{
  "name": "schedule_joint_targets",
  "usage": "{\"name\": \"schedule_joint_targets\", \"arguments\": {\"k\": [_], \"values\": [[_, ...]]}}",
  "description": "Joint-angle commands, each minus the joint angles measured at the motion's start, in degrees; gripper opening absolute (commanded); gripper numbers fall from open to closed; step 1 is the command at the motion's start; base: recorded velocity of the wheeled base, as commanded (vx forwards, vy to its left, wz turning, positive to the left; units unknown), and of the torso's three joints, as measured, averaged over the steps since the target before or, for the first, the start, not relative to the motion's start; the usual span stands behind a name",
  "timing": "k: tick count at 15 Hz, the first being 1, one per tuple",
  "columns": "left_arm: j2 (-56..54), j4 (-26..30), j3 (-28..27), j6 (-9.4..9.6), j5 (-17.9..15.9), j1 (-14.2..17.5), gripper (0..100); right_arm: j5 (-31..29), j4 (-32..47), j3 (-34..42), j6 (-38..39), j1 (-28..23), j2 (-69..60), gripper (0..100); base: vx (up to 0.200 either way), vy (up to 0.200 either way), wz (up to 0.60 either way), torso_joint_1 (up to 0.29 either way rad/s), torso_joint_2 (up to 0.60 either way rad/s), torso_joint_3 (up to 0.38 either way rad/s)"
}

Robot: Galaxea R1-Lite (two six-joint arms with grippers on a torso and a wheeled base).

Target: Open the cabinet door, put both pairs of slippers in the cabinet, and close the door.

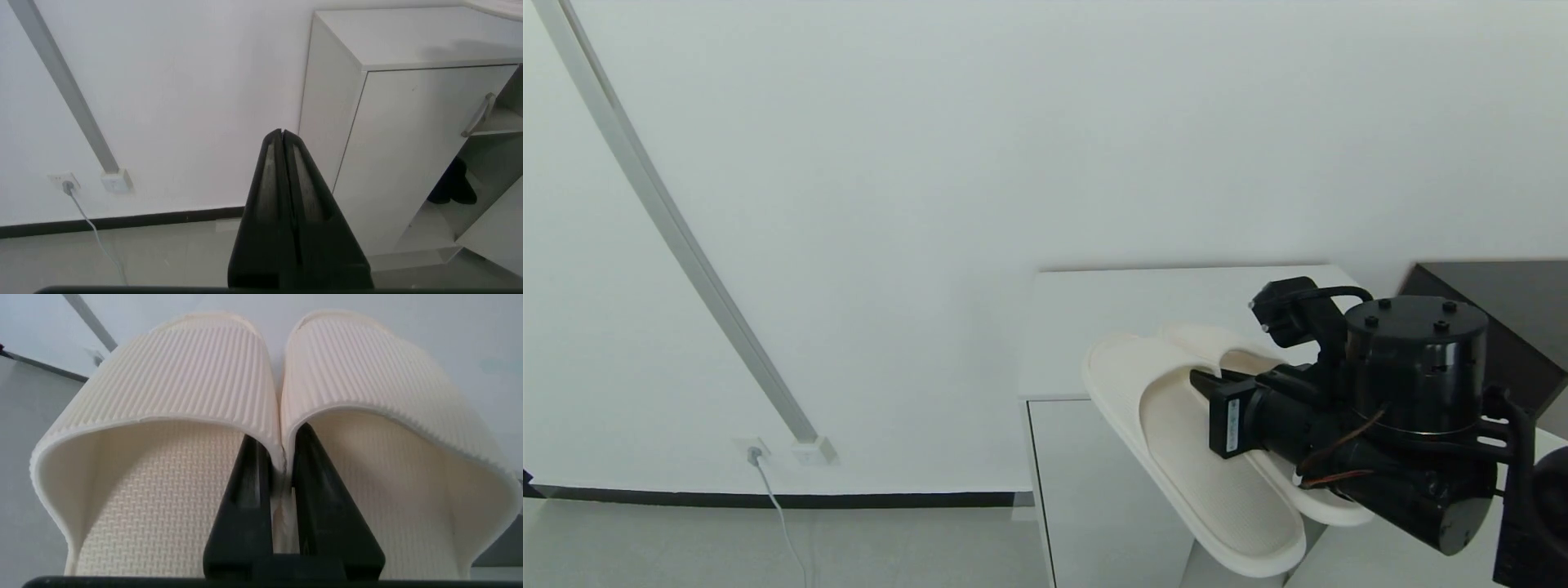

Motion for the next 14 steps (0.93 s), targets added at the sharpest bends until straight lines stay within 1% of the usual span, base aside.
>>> {"name": "schedule_joint_targets", "arguments": {"k": [1,4,10,14], "values": [[0.1,0.0,0.0,-0.11,0.0,0.0,0,-0.1,0.0,0.2,-0.1,0.7,-0.5,0,-0.200,0.000,0.00,0.007,0.00,0.002],[0.1,0.0,0.0,-0.02,-0.1,0.0,0,-0.3,0.1,0.5,-0.2,1.4,-0.3,0,-0.200,0.000,0.00,0.014,0.00,0.002],[0.1,0.0,0.0,-0.11,0.0,0.0,0,-0.1,0.0,1.4,-0.3,1.4,0.9,0,0.000,0.000,0.00,0.000,0.00,0.000],[0.1,0.0,0.0,-0.55,0.0,0.0,0,-0.3,0.0,1.4,-0.3,1.4,1.6,0,0.000,0.000,0.00,0.000,0.00,0.000]]}}
